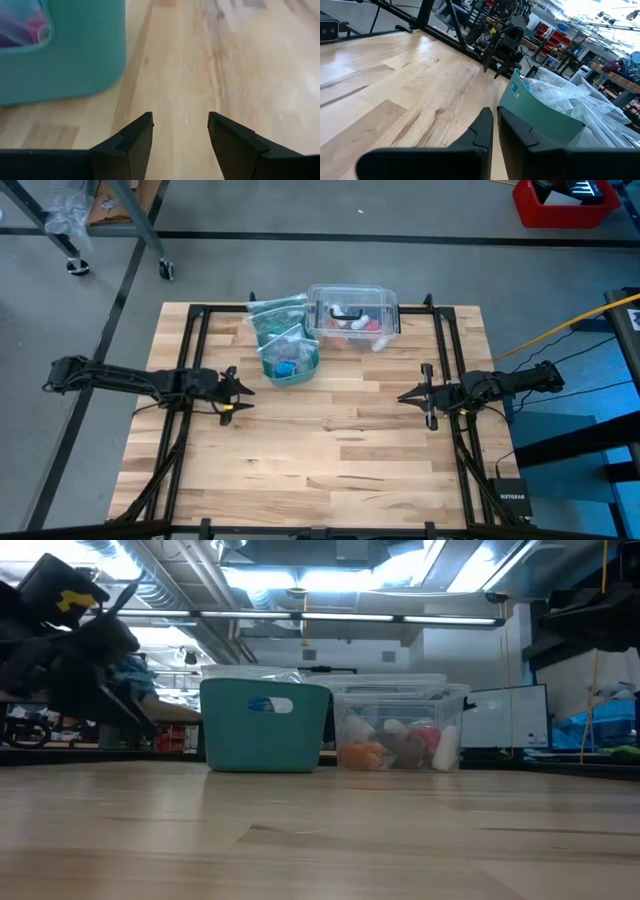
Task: Roll bandage
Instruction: Return to Home Position
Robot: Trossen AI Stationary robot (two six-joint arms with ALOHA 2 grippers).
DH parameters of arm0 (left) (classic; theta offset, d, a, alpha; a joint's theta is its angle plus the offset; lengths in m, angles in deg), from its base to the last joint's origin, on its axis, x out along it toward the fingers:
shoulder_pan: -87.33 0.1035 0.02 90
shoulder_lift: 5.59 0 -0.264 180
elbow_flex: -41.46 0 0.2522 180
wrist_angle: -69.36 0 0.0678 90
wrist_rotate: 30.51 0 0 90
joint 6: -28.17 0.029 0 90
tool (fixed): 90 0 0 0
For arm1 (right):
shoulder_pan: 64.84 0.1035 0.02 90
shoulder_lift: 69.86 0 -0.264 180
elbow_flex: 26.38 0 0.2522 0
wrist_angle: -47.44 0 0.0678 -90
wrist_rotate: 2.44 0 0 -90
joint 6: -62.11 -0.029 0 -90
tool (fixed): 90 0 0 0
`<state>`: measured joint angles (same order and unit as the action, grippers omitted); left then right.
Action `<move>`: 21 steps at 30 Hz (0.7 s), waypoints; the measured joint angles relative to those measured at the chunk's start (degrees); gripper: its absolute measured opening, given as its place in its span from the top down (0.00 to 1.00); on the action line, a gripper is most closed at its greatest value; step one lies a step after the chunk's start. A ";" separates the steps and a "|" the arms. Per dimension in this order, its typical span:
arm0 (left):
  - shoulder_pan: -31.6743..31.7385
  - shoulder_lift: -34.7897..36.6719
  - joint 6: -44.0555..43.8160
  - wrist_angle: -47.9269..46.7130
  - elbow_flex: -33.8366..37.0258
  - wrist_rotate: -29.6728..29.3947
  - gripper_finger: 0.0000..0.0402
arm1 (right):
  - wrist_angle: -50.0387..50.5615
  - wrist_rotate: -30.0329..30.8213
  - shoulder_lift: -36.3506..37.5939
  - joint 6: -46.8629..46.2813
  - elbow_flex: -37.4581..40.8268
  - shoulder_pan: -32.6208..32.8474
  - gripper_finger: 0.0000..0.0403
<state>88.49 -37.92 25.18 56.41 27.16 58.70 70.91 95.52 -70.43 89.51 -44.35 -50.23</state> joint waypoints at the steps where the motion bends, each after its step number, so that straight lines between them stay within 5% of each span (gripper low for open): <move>1: -0.04 0.61 0.02 0.03 0.00 0.02 0.55 | -0.04 0.00 0.02 0.00 0.00 0.00 0.92; 21: -0.05 27.33 0.00 -0.19 0.00 0.17 0.55 | -0.13 -0.02 0.44 0.00 0.02 0.00 0.92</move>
<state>88.44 -10.59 25.18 56.22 27.16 58.87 70.79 95.50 -70.00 89.51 -44.32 -50.23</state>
